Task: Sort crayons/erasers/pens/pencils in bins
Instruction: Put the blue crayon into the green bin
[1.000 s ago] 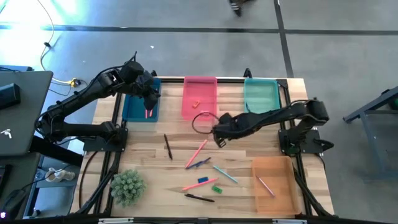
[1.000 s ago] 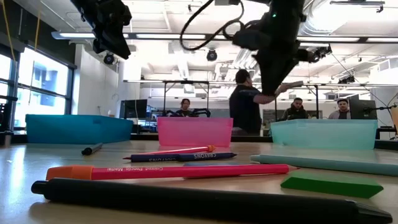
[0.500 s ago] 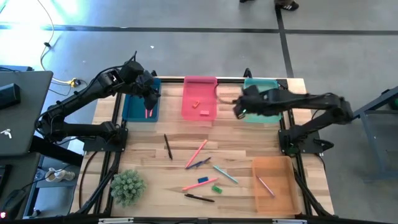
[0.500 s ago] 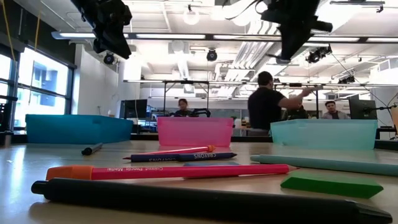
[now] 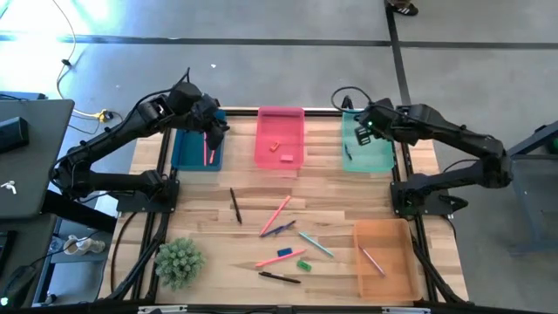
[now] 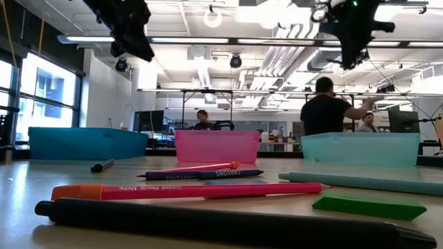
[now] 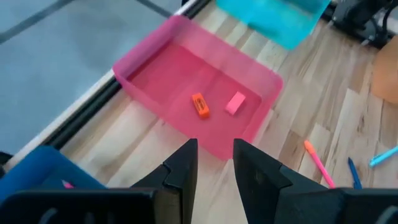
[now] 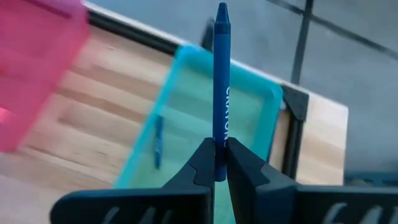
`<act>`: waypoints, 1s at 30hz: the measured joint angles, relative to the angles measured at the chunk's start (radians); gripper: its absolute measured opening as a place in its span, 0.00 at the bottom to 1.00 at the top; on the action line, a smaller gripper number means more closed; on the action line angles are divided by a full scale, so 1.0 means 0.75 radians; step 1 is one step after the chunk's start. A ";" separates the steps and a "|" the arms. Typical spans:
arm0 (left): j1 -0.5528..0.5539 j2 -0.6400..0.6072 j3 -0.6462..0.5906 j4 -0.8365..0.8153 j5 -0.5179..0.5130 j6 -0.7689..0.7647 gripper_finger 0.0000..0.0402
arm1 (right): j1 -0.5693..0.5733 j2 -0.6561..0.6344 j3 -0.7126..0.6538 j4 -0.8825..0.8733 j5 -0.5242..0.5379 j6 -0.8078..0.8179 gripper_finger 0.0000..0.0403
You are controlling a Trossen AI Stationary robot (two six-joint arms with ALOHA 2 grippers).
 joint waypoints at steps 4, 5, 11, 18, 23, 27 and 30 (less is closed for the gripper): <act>0.000 0.003 0.000 0.094 0.000 -0.025 0.22 | -0.116 -0.045 -0.147 0.058 -0.094 -0.067 0.02; 0.000 0.005 0.000 0.118 0.000 -0.032 0.22 | -0.142 -0.052 -0.186 0.092 -0.127 -0.092 0.02; 0.000 0.005 0.000 0.226 -0.001 -0.063 0.22 | -0.255 -0.058 -0.417 0.396 -0.348 -0.208 0.02; 0.005 0.025 0.000 0.403 -0.002 -0.081 0.22 | -0.386 -0.058 -0.659 0.732 -0.594 -0.240 0.02; 0.005 0.086 0.000 0.541 -0.003 -0.098 0.22 | -0.468 -0.058 -0.787 0.896 -0.705 -0.232 0.02; 0.005 0.150 0.000 0.623 -0.005 -0.105 0.22 | -0.521 -0.045 -0.827 0.947 -0.749 -0.238 0.02; 0.004 0.200 0.000 0.678 -0.005 -0.150 0.22 | -0.540 -0.013 -0.833 0.977 -0.758 -0.240 0.02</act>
